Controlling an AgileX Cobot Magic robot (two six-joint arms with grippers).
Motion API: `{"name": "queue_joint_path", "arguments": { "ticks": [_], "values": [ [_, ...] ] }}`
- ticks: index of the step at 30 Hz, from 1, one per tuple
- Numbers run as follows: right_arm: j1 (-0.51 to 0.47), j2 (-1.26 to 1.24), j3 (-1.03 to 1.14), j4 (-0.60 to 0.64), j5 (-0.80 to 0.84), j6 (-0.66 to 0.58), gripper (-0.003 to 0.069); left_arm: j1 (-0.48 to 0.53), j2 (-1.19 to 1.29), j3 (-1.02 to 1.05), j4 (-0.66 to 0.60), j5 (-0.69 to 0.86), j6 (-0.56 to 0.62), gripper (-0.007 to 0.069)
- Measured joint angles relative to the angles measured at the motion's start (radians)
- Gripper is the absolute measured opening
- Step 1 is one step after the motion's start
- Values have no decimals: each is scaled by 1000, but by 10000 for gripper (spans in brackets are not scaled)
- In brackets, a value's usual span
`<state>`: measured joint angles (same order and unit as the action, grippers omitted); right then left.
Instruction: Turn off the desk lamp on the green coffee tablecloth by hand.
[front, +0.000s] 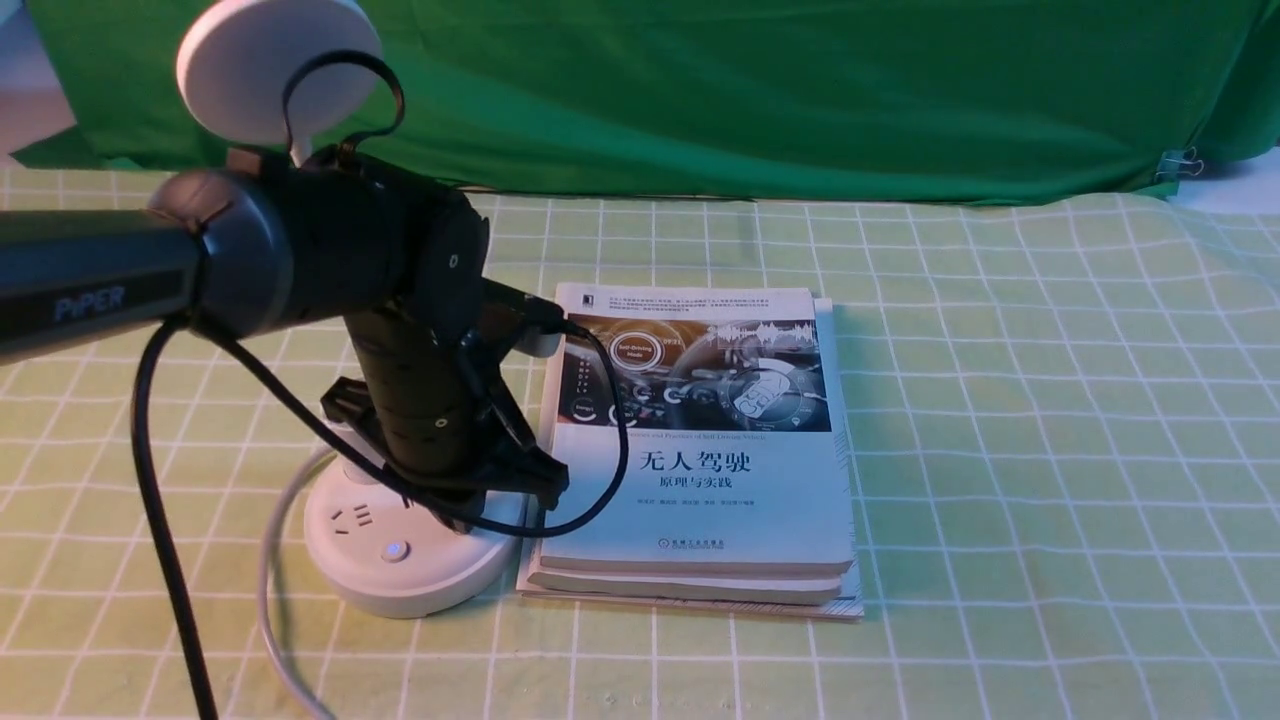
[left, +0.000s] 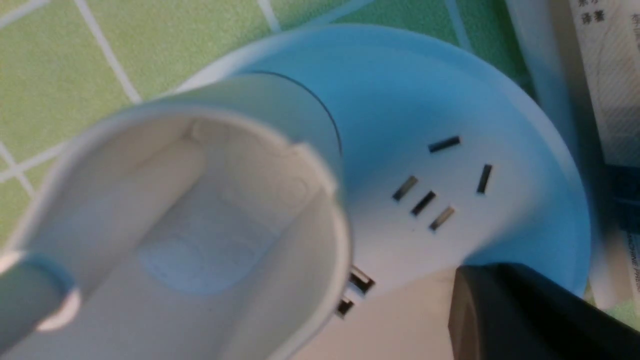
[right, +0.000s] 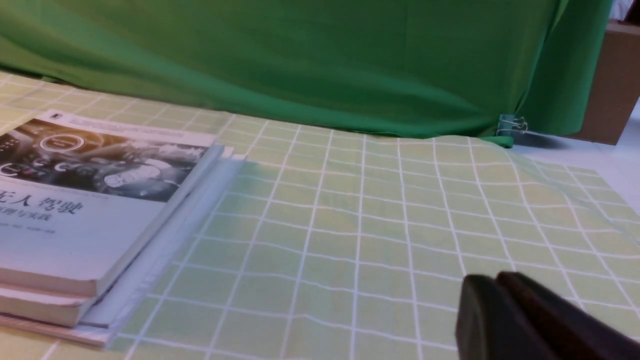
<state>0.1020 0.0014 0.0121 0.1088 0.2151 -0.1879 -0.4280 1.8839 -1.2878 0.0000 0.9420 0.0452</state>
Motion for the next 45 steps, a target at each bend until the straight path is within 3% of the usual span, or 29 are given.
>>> {"name": "queue_joint_path", "arguments": {
  "ticks": [25,33,39,45],
  "values": [
    [0,0,0,0,0,0,29,0,-1,5,7,-12,-16,19],
    [0,0,0,0,0,0,29,-4,-180,99,-24,-13,-28,19],
    [0,0,0,0,0,0,29,-8,-433,314,-87,-124,-28,19],
    [0,0,0,0,0,0,29,-10,-834,637,-97,-480,-34,19]
  ]
}}
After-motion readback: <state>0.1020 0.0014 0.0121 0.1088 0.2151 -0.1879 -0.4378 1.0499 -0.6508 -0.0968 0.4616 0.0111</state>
